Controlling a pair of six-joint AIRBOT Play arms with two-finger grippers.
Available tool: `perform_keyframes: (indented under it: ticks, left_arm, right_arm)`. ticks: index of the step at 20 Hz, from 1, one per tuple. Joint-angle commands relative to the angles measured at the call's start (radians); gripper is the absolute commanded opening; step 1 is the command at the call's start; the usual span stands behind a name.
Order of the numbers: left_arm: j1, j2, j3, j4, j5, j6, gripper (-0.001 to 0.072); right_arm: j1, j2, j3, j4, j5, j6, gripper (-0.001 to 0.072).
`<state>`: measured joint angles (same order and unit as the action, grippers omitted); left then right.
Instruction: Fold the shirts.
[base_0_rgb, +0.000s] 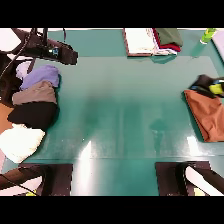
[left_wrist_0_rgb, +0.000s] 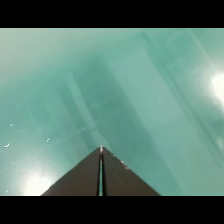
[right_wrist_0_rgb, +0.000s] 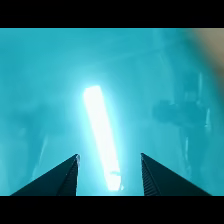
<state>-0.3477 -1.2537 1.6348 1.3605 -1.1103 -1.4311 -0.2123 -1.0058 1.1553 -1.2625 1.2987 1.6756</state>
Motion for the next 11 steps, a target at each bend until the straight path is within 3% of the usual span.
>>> perform_keyframes:
  ticks: [1,2,3,11]
  left_arm:
    - [0.0,0.0,0.0,0.0,0.003,0.0,0.0028]
    - [0.0,0.0,0.0,0.0,0.003,0.0,0.0028]
    - [0.0,0.0,0.0,0.0,0.003,0.0,0.0028]
    - [0.0,0.0,0.0,0.0,0.003,0.0,0.0028]
  right_arm:
    - [0.242,-0.058,0.003,0.03,-0.022,-0.002,0.0427]
    - [0.29,-0.075,0.003,0.03,-0.019,-0.002,0.0289]
    - [0.325,-0.089,0.003,0.031,-0.015,-0.009,0.004]
    - [0.416,-0.11,0.003,0.032,-0.014,-0.019,0.0019]
